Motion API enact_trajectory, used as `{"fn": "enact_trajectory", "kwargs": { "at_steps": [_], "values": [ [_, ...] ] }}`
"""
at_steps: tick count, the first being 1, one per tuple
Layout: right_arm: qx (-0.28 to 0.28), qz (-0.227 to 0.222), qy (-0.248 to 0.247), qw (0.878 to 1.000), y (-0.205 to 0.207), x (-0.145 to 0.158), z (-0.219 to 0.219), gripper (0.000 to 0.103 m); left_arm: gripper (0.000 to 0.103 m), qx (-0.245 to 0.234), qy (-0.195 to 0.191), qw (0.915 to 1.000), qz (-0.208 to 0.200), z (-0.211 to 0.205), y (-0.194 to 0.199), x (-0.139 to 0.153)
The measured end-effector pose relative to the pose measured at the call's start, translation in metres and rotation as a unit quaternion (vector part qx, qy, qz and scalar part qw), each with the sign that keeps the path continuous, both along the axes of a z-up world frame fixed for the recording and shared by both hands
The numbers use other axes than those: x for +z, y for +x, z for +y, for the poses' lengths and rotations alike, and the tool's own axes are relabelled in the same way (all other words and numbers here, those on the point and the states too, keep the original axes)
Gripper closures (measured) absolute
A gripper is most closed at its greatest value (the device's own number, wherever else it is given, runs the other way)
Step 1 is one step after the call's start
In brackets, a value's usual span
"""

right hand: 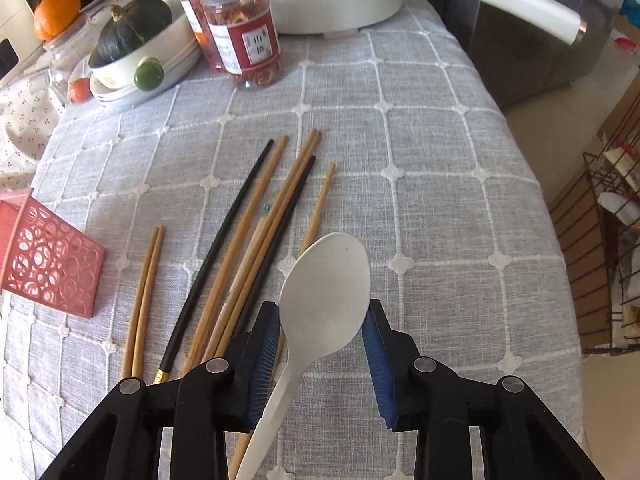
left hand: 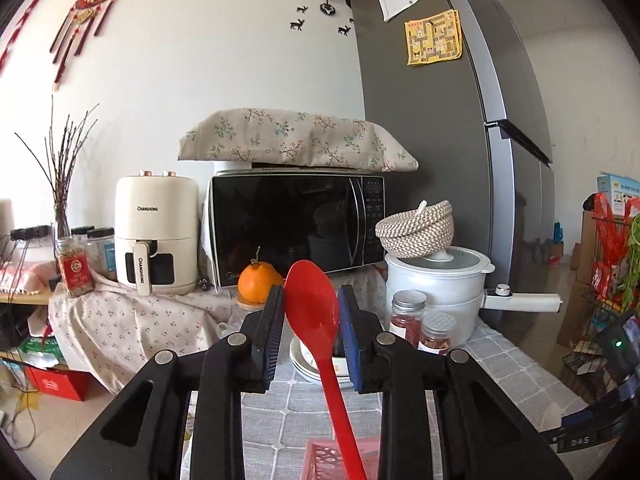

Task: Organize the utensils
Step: 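Lift both spoons and carry them toward the pink basket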

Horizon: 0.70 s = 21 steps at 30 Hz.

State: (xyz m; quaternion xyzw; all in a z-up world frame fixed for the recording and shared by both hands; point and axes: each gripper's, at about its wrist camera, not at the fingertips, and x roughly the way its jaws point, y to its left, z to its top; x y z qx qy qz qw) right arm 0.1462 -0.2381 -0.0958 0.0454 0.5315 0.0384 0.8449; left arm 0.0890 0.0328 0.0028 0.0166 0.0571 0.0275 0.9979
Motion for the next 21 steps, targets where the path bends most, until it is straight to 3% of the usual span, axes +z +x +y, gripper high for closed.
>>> {"fn": "enact_trajectory", "kwargs": {
  "at_steps": [4,9,14,21],
  "values": [
    [-0.003,-0.012,0.007,1.000,-0.005,0.007,0.002,0.065,0.075,0.017,0.020,0.9996,-0.007,-0.003,0.011,-0.012],
    [0.000,-0.019,0.017,1.000,-0.009,0.013,0.008,0.065,0.075,0.028,-0.001,0.9996,-0.002,0.001,0.015,-0.008],
    [0.006,-0.021,0.019,1.000,-0.011,0.015,0.013,0.065,0.075,0.032,0.000,0.9985,-0.045,-0.001,0.002,0.005],
    [-0.004,-0.030,0.020,0.999,-0.014,0.017,0.013,0.065,0.074,0.032,0.023,0.9988,-0.030,-0.004,0.014,-0.017]
  ]
}}
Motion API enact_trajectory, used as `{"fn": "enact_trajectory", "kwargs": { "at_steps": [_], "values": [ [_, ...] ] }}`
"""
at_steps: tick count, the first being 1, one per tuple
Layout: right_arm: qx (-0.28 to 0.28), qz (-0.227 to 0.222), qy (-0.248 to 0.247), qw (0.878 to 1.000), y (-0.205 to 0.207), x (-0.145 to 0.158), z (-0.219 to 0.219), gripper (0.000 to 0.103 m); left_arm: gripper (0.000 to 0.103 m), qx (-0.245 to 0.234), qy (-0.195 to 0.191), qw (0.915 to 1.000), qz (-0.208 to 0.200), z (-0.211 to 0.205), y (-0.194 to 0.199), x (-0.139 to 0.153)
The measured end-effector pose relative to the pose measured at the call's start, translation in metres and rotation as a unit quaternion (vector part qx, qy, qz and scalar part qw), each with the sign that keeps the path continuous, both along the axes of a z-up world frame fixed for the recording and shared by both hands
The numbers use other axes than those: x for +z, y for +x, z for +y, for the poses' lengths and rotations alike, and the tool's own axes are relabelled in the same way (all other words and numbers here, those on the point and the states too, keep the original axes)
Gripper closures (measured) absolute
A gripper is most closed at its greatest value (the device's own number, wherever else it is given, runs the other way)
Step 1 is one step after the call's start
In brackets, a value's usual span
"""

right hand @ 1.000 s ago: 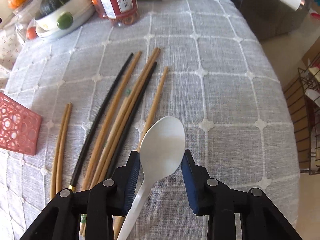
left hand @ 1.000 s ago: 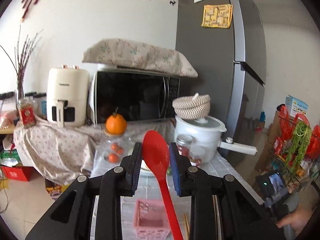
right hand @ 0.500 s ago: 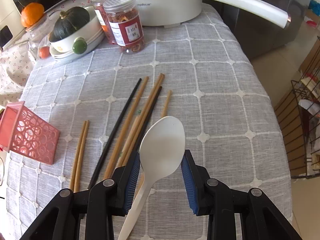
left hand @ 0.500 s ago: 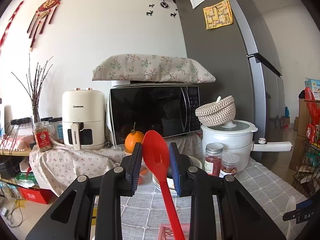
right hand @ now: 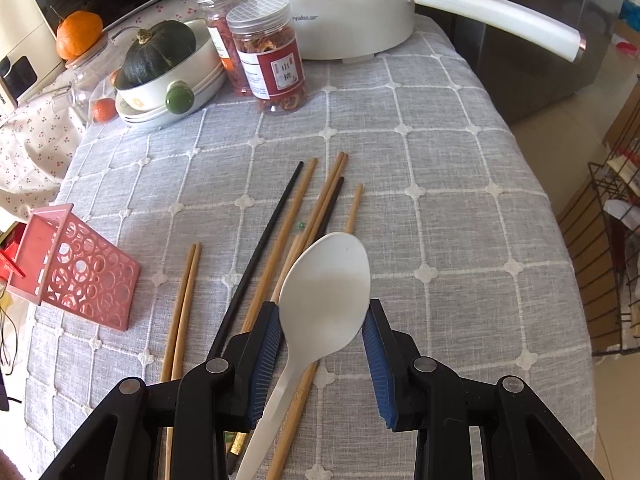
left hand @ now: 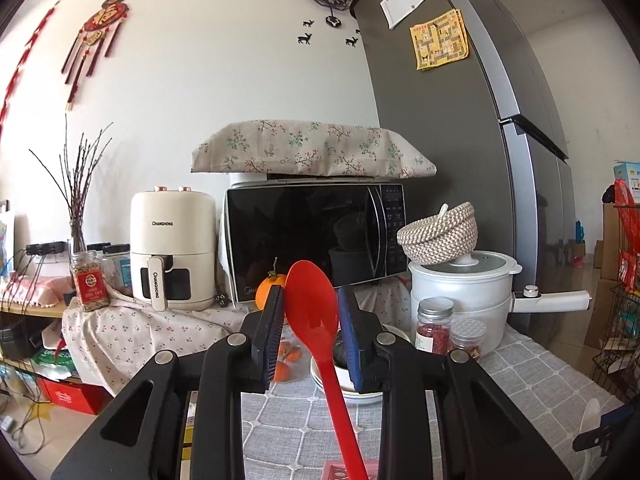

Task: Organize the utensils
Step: 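Lift both spoons and carry them toward the pink basket, then lower the red spoon into the pink basket with the left gripper while the right lowers the white spoon in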

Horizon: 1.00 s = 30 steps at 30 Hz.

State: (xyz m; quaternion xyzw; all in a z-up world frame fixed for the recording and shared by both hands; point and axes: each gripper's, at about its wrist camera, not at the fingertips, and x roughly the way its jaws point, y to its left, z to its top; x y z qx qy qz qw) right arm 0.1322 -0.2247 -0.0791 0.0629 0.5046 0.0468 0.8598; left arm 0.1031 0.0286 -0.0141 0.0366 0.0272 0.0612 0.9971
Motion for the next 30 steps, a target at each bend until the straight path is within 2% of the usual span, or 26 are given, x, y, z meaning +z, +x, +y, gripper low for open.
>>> {"fn": "enact_trajectory", "kwargs": {
  "at_steps": [3,5,8,9,11,15,18,21,26,30],
  "values": [
    [-0.005,-0.018,0.007,1.000,-0.004,0.008,0.001,0.065,0.073,-0.012,-0.018,0.9989,0.041,0.003,0.011,-0.005],
    [-0.008,-0.034,0.015,0.999,-0.007,0.016,0.004,0.065,0.070,-0.020,-0.026,0.9955,0.088,0.004,0.022,-0.009],
    [-0.012,-0.062,0.025,0.998,-0.013,0.032,0.010,0.065,0.057,-0.024,-0.036,0.9897,0.137,0.007,0.028,-0.013],
    [-0.014,-0.073,0.030,0.997,-0.014,0.038,0.013,0.065,0.047,-0.026,-0.039,0.9872,0.152,0.008,0.029,-0.014],
    [-0.017,-0.096,0.040,0.994,-0.018,0.052,0.020,0.065,0.043,-0.029,-0.053,0.9823,0.178,0.013,0.027,-0.014],
    [-0.019,-0.151,0.049,0.987,-0.025,0.079,0.041,0.065,0.039,-0.031,-0.082,0.9684,0.233,0.028,0.015,-0.007],
    [-0.016,-0.193,0.045,0.980,-0.029,0.096,0.060,0.065,0.019,-0.024,-0.100,0.9584,0.266,0.043,-0.001,-0.003],
    [-0.016,-0.230,0.039,0.972,-0.028,0.107,0.081,0.065,0.010,-0.015,-0.105,0.9474,0.302,0.055,-0.011,-0.006],
    [-0.033,-0.261,0.044,0.964,-0.018,0.106,0.114,0.065,0.008,-0.007,-0.099,0.9243,0.368,0.073,-0.015,-0.031],
    [-0.044,-0.284,0.020,0.958,-0.011,0.096,0.141,0.065,0.008,0.000,-0.092,0.9137,0.396,0.088,-0.018,-0.046]
  ]
}}
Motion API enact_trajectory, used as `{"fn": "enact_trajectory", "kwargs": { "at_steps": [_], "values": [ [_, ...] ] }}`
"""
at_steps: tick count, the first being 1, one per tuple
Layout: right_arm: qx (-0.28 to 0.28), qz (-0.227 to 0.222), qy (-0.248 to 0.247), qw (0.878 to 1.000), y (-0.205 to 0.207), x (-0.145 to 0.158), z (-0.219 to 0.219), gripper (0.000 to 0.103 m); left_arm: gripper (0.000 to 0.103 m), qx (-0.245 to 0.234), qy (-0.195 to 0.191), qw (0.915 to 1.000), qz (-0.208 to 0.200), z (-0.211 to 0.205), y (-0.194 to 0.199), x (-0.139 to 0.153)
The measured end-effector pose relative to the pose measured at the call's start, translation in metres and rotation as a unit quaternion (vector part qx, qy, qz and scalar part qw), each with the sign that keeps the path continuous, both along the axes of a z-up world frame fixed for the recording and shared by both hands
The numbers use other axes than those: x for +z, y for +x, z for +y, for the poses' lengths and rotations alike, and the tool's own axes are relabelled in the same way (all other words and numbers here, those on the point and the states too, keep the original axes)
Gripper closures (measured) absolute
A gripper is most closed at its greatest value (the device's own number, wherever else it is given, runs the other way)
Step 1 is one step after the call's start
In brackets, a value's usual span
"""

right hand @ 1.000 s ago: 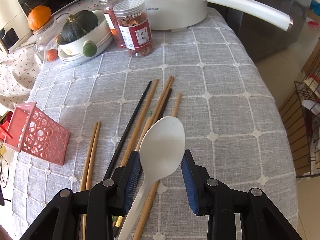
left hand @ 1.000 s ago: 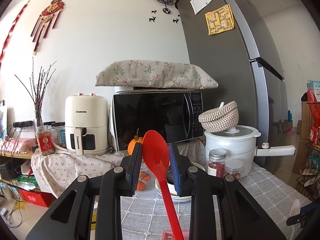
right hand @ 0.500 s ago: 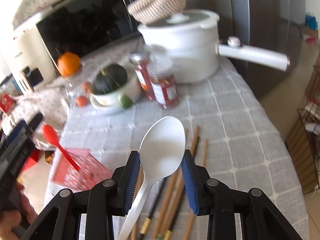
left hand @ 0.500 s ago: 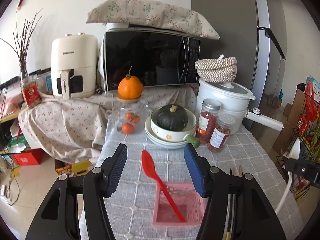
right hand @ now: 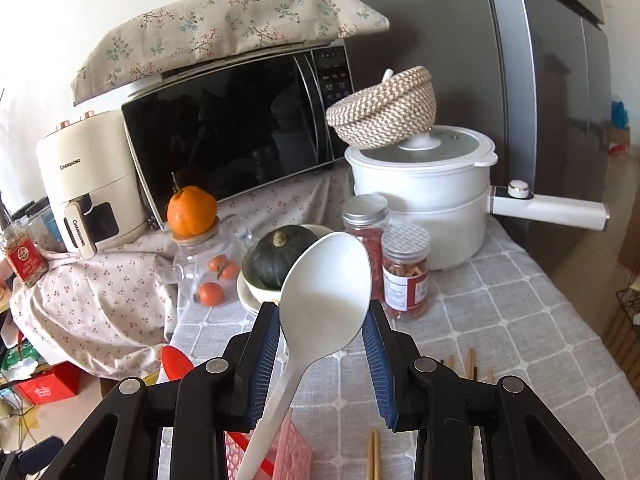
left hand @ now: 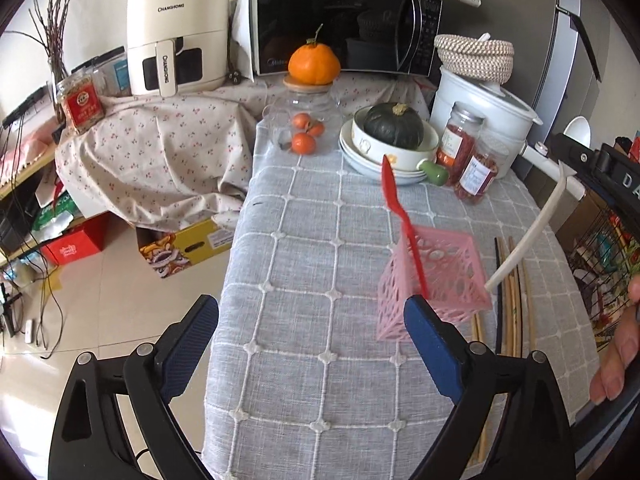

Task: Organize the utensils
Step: 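Lower the red spoon into the pink basket with the left gripper while the right lowers the white spoon in, then move the right gripper to the chopsticks and grasp a wooden chopstick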

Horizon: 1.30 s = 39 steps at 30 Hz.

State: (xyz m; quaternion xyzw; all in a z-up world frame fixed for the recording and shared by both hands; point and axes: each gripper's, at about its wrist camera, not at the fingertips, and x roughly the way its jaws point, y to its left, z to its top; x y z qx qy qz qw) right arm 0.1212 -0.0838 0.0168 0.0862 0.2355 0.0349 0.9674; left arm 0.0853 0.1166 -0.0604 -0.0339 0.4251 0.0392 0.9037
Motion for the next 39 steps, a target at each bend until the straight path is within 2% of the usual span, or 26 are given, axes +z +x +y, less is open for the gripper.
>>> {"fn": "enact_trajectory", "kwargs": {
  "at_steps": [5,11,15,18,21,23,28,31,33,36,39],
  "values": [
    [-0.020,-0.005,-0.026,0.999,0.008,-0.018,0.018,0.065,0.008,0.000,-0.005,0.9997,0.025,0.011,0.001,-0.011],
    [-0.033,-0.012,-0.070,0.997,0.012,-0.036,0.034,0.065,0.008,-0.015,-0.003,0.9996,0.024,0.007,0.000,-0.011],
    [-0.022,-0.008,-0.076,0.997,0.012,-0.041,0.040,0.064,0.008,-0.023,0.002,0.9995,0.022,0.004,0.001,-0.010],
    [-0.011,0.002,-0.061,0.998,0.012,-0.041,0.037,0.060,0.008,-0.028,-0.005,0.9994,0.021,0.001,0.002,-0.009],
    [-0.002,0.019,-0.020,1.000,0.011,-0.037,0.028,0.051,0.008,-0.033,-0.009,0.9992,0.022,-0.006,0.004,-0.008],
    [0.001,0.022,-0.011,1.000,0.008,-0.033,0.024,0.049,0.007,-0.039,-0.008,0.9989,0.023,-0.013,0.004,-0.008],
    [0.024,0.017,-0.014,0.999,-0.001,-0.017,0.007,0.039,0.006,-0.062,-0.004,0.9978,0.022,-0.029,0.002,-0.010],
    [0.037,0.019,-0.029,0.999,-0.008,-0.007,-0.011,0.037,0.006,-0.073,-0.007,0.9970,0.024,-0.038,0.000,-0.011],
    [0.050,0.022,-0.040,0.998,-0.015,-0.003,-0.025,0.032,0.005,-0.079,-0.014,0.9964,0.026,-0.043,-0.001,-0.013],
    [0.063,0.036,-0.056,0.996,-0.024,-0.002,-0.050,0.027,0.005,-0.083,-0.026,0.9957,0.033,-0.050,-0.003,-0.015],
    [0.070,0.069,-0.046,0.994,-0.027,-0.009,-0.077,0.026,0.004,-0.090,-0.040,0.9945,0.037,-0.059,-0.006,-0.016]
  ]
}}
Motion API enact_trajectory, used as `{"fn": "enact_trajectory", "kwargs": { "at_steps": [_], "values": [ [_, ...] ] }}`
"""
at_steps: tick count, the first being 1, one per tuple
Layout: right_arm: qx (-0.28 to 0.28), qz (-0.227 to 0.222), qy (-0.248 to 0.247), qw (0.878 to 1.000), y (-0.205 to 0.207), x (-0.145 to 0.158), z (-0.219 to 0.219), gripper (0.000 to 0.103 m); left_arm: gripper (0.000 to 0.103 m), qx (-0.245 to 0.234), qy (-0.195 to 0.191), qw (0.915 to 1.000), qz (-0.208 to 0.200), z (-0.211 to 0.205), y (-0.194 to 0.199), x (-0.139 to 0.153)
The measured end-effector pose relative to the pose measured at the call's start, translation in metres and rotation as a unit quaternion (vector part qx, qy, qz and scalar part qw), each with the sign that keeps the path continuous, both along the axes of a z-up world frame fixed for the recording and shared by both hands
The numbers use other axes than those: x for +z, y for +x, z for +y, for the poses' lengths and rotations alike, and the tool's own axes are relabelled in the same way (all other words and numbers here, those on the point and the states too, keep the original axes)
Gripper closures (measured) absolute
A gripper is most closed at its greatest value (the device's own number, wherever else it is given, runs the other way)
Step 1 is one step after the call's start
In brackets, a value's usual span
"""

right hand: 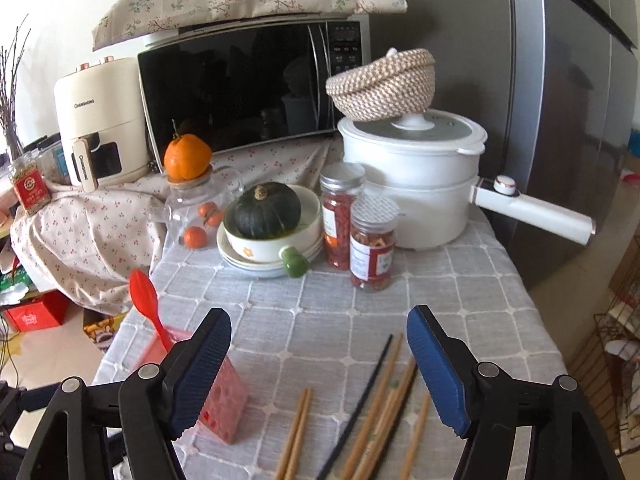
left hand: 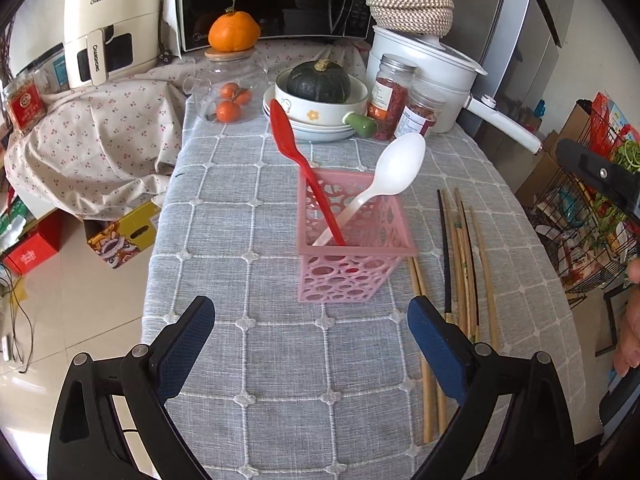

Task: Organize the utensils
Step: 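Move the right gripper to the chopsticks and grasp a wooden chopstick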

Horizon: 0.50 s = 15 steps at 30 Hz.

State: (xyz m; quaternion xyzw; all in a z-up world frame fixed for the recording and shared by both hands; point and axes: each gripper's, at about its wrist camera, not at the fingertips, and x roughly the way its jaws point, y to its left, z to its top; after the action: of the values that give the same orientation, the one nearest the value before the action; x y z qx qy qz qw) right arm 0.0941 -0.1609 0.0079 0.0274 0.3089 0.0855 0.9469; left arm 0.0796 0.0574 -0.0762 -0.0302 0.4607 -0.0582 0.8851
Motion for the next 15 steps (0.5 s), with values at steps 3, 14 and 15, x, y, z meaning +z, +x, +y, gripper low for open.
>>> {"fn": "enact_trajectory", "kwargs": {
  "at_steps": [3,14,15],
  "values": [
    [-0.008,0.034,0.020,0.999,0.001,-0.011,-0.025,0.025,0.004,-0.010,0.000,0.9999,0.003,-0.012,-0.002,-0.003],
    [-0.041,0.143,-0.012,0.989,0.033,-0.073,-0.071,0.024,0.004,-0.032,0.019,0.9975,0.060,-0.040,0.005,-0.027],
    [-0.041,0.152,-0.016,0.987,0.038,-0.079,-0.072,0.024,0.004,-0.034,0.019,0.9974,0.061,-0.041,0.007,-0.028]
  ]
}}
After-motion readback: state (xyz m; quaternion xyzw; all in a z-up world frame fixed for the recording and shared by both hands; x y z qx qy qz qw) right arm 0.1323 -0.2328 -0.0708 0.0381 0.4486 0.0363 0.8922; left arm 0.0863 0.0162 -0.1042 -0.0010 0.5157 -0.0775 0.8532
